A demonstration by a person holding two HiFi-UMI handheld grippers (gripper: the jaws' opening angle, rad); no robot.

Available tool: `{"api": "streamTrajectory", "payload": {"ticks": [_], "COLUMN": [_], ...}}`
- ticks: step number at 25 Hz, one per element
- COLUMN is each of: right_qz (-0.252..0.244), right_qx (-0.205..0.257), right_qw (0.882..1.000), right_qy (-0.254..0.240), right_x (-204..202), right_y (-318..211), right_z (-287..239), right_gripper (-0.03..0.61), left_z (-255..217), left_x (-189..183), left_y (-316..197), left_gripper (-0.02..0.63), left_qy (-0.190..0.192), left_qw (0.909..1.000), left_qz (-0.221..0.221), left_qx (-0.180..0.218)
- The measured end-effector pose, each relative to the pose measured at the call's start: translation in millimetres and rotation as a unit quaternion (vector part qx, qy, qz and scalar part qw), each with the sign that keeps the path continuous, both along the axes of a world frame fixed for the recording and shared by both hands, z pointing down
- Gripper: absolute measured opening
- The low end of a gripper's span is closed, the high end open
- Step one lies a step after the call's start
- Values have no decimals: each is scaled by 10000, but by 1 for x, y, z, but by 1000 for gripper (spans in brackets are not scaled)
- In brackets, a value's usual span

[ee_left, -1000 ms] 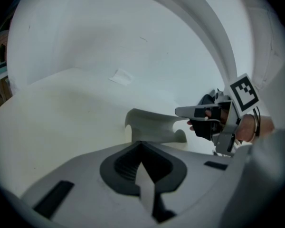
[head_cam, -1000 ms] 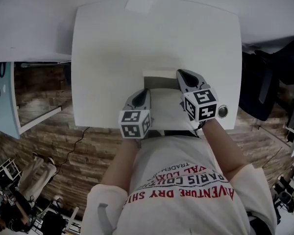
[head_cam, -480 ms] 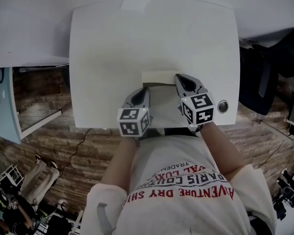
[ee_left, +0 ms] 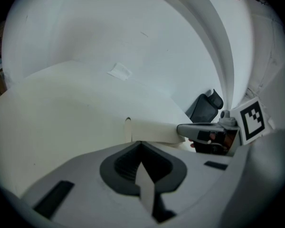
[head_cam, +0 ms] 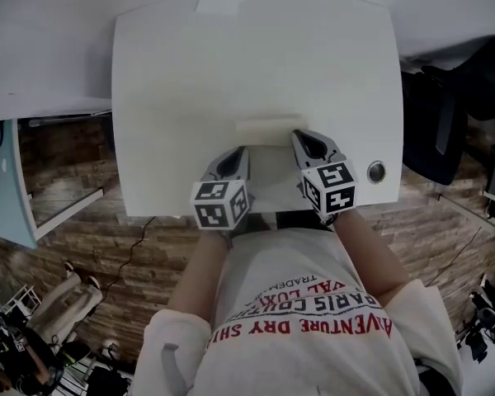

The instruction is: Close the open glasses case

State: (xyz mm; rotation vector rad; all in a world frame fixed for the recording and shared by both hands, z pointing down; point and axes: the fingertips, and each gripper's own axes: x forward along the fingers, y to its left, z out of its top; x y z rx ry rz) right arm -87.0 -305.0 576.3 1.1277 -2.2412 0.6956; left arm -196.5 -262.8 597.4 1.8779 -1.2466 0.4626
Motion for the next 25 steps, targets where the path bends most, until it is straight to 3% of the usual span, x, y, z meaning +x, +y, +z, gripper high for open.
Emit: {"api": "streamTrajectory", "payload": {"ticks": [6,11,17,25], "right_qz": [73,11,159,197], "right_qx": [2,454,1369,2158], "right_qw": [9999,9983,9891,9740], "right_qy": [-111,-373,-515,-657], "right_x": [1,0,7,8], "right_y": [2,-5,-15,-19], "right_z": [-1,-48,-119,-186], "right_gripper": [12,12,12,12], "left_z": [-2,-34,-118,-218], "left_x": [2,-1,2,1], "left_y": [7,-4,-32,-49], "left_gripper": [-2,-2,-2,-2], "left_qy": [38,32,-75,-467], "left_qw": [10000,9994,9894,9573], "left_qz": [30,-5,126,369], "left_qx": [4,347,1445,2831]}}
